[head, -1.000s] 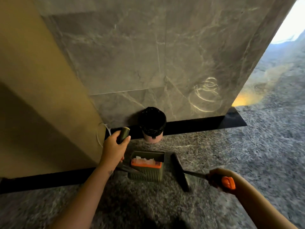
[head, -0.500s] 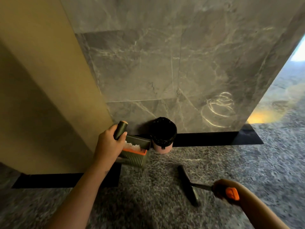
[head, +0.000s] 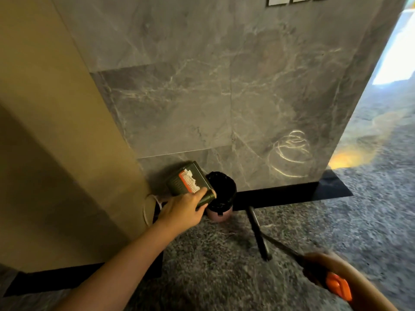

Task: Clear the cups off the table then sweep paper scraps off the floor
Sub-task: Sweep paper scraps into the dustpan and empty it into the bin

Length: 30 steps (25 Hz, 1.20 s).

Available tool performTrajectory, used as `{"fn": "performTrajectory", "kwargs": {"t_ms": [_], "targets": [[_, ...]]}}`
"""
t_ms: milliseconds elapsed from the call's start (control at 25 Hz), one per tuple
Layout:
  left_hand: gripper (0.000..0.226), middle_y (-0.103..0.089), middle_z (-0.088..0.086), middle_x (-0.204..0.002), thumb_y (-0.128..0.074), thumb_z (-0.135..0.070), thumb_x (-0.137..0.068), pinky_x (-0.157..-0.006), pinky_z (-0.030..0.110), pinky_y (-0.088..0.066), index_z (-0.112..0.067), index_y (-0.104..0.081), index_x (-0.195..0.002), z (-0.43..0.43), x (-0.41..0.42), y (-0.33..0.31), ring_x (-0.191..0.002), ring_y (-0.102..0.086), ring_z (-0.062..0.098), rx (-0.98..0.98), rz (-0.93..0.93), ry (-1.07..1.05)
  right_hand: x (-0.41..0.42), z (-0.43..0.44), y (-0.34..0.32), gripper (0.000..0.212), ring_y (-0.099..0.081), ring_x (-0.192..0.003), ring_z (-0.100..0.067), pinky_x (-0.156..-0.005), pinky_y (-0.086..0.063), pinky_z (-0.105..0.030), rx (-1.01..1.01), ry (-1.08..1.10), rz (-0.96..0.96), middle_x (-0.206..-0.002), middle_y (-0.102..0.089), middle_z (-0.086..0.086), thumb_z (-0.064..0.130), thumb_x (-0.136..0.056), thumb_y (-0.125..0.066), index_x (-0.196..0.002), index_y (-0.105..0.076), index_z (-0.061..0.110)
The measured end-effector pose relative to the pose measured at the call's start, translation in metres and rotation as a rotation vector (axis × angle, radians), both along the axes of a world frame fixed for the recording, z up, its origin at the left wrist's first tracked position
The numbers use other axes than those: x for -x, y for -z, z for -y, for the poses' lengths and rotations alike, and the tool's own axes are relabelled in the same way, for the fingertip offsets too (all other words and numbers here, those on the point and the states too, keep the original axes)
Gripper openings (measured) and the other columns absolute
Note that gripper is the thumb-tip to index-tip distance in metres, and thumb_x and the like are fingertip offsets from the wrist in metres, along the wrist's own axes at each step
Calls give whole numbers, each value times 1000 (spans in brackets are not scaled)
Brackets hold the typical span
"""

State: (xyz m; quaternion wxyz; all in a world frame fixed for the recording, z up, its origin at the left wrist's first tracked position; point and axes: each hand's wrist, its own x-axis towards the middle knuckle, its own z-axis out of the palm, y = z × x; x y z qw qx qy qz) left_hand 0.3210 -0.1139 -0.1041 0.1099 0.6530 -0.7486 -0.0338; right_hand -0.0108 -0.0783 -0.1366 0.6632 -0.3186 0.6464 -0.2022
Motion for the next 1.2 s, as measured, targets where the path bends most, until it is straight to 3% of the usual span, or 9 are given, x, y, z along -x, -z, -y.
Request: {"fn": "performTrajectory", "kwargs": {"t_ms": [120, 240, 360, 640, 1000, 1200], "targets": [[49, -66, 4, -114, -47, -42, -94, -70, 34, -49, -31, -36, -140, 12, 5, 5, -99, -64, 28, 10, 99, 1, 2, -7, -10, 17, -44, -26, -19, -27, -34, -14, 60, -50, 31, -48, -50, -14, -15, -88, -47, -88, -58, -3], [50, -63, 5, -119, -46, -42, -94, -72, 36, -49, -30, -34, -141, 21, 7, 4, -101, -63, 31, -13, 147, 53, 4, -2, -18, 39, -51, -33, -20, -30, -39, -19, 124, -74, 4, -56, -55, -16, -16, -82, -55, -106, -58, 15], [52, -60, 8, -124, -45, -40, -95, -80, 41, -51, -29, -29, -143, 22, 14, 6, -104, -61, 34, -101, 207, 159, -3, 6, -15, 51, -51, -34, -19, -31, -40, -20, 153, -63, 70, -51, -58, -12, -17, -79, -57, -116, -55, 18], [54, -58, 12, -121, -41, -37, -97, -81, 44, -48, -25, -24, -146, 23, 23, 15, -106, -59, 35, -201, 418, 343, -26, 10, 23, 56, -52, -35, -18, -32, -40, -21, 152, -95, 129, -57, -57, -13, -18, -80, -55, -130, -50, 7], [54, -59, 10, -119, -40, -37, -98, -78, 40, -48, -24, -23, -148, 24, 23, 23, -102, -61, 32, -218, 467, 355, -11, 10, 58, 60, -54, -38, -20, -35, -42, -21, 140, -107, 100, -55, -60, -11, -16, -79, -57, -131, -51, 13], [54, -58, 11, -116, -39, -35, -99, -72, 38, -46, -22, -21, -148, 24, 26, 21, -97, -61, 32, -220, 581, 457, -16, 13, 71, 60, -54, -38, -20, -35, -42, -23, 136, -83, 105, -57, -60, -11, -16, -78, -57, -130, -52, 12]]}}
